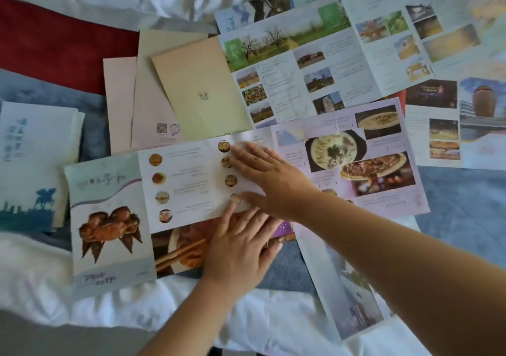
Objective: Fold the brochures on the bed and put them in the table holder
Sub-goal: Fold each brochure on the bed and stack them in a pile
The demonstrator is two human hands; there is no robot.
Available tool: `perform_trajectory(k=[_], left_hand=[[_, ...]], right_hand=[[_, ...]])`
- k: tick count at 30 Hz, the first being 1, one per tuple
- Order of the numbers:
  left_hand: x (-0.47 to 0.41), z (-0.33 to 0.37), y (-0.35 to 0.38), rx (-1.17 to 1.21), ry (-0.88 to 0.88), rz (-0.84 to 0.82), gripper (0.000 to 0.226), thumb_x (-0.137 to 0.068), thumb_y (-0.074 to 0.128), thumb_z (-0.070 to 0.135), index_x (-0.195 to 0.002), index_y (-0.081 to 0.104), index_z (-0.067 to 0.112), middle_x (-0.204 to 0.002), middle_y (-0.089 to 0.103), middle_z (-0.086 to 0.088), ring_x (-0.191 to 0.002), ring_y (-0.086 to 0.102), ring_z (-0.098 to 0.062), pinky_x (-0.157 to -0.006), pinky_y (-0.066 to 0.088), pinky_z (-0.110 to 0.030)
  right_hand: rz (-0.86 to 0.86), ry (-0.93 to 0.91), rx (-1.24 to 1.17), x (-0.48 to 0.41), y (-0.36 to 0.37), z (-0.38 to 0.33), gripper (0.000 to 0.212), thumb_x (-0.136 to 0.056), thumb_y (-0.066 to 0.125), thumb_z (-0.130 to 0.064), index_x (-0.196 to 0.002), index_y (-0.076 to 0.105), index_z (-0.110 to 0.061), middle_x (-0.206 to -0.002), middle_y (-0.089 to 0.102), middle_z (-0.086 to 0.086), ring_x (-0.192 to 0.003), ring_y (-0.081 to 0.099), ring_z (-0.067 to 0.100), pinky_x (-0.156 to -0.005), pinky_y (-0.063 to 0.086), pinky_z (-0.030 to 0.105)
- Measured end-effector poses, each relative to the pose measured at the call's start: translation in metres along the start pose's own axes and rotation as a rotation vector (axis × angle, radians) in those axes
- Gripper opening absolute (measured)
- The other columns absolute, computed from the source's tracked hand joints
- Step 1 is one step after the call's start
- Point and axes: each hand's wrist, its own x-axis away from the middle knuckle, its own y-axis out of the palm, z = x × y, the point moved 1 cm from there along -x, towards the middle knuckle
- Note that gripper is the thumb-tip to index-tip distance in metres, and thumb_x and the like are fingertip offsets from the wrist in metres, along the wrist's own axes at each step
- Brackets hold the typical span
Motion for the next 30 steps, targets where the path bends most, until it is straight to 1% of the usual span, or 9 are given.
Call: perform_trajectory(k=[1,4,7,10,13,17,22,25,30], left_hand=[[0.009,-0.016,-0.01,-0.087,-0.075,0.024,0.057,-0.104,0.031,0.061,-0.151,0.048,0.034,-0.157,0.048,0.004,-0.148,0.04,-0.023,-0.121,0.026,-0.058],[0.025,-0.061,-0.017,-0.11,-0.101,-0.089,0.065,-0.103,0.023,0.067,-0.161,0.024,0.039,-0.171,0.015,0.007,-0.158,0.013,-0.025,-0.124,0.013,-0.061],[0.045,-0.124,-0.024,-0.131,-0.273,0.005,0.069,-0.101,0.022,0.067,-0.163,0.016,0.037,-0.173,0.004,0.004,-0.159,0.004,-0.029,-0.125,0.006,-0.06],[0.053,-0.149,-0.032,-0.155,-0.416,-0.019,0.076,-0.097,0.019,0.074,-0.163,0.005,0.04,-0.173,-0.005,0.006,-0.159,-0.001,-0.026,-0.125,0.006,-0.061],[0.053,-0.151,-0.025,-0.145,-0.421,0.023,0.077,-0.096,0.018,0.077,-0.163,0.002,0.042,-0.172,-0.005,0.008,-0.159,-0.002,-0.026,-0.123,0.002,-0.064],[0.054,-0.15,-0.02,-0.143,-0.443,0.061,0.078,-0.094,0.018,0.078,-0.163,0.003,0.043,-0.172,-0.001,0.01,-0.159,-0.003,-0.031,-0.121,0.003,-0.069],[0.053,-0.154,-0.015,-0.146,-0.418,0.076,0.079,-0.094,0.015,0.079,-0.163,0.002,0.041,-0.173,-0.003,0.009,-0.159,-0.005,-0.032,-0.119,0.007,-0.072],[0.055,-0.155,-0.015,-0.135,-0.455,0.109,0.088,-0.092,0.019,0.082,-0.164,-0.001,0.036,-0.173,-0.007,-0.003,-0.159,-0.003,-0.031,-0.122,0.007,-0.067],[0.062,-0.159,-0.018,-0.018,-0.775,0.225,0.103,-0.084,0.028,0.089,-0.164,-0.004,0.033,-0.171,-0.011,-0.015,-0.156,-0.003,-0.044,-0.123,0.007,-0.064]], right_hand=[[0.033,-0.003,-0.019,0.0,0.002,0.001,0.069,-0.106,0.049,-0.04,-0.163,0.012,-0.029,-0.17,0.001,-0.009,-0.157,-0.009,0.013,-0.126,-0.013,0.028],[0.05,-0.004,-0.015,0.0,0.008,0.004,0.064,-0.107,0.046,-0.031,-0.163,0.015,-0.027,-0.17,0.004,-0.007,-0.158,-0.006,0.015,-0.126,-0.01,0.028],[0.025,0.012,0.022,0.001,0.01,0.005,0.063,-0.107,0.034,-0.036,-0.164,0.006,-0.029,-0.171,-0.003,-0.009,-0.157,-0.012,0.013,-0.127,-0.009,0.031],[0.05,0.043,0.136,0.01,0.011,0.006,0.06,-0.108,0.019,-0.046,-0.164,-0.001,-0.035,-0.171,-0.009,-0.009,-0.157,-0.015,0.013,-0.129,-0.004,0.039],[0.169,0.279,0.229,0.036,0.013,0.017,0.064,-0.107,0.016,-0.06,-0.162,-0.007,-0.039,-0.171,-0.011,-0.008,-0.157,-0.014,0.016,-0.129,0.003,0.047],[0.23,0.57,0.185,0.073,0.022,0.034,0.07,-0.102,0.013,-0.069,-0.161,-0.012,-0.04,-0.17,-0.018,-0.011,-0.157,-0.017,0.015,-0.128,0.0,0.046],[0.238,0.594,0.157,0.077,0.023,0.033,0.069,-0.102,0.014,-0.067,-0.161,-0.01,-0.041,-0.17,-0.016,-0.011,-0.156,-0.017,0.012,-0.128,-0.001,0.044],[0.232,0.602,0.166,0.075,0.024,0.033,0.069,-0.101,0.012,-0.068,-0.16,-0.013,-0.041,-0.17,-0.018,-0.011,-0.156,-0.018,0.012,-0.128,-0.002,0.044],[0.201,0.596,0.163,0.077,0.023,0.033,0.069,-0.101,0.009,-0.069,-0.159,-0.018,-0.042,-0.168,-0.023,-0.011,-0.155,-0.022,0.012,-0.128,-0.006,0.043]])
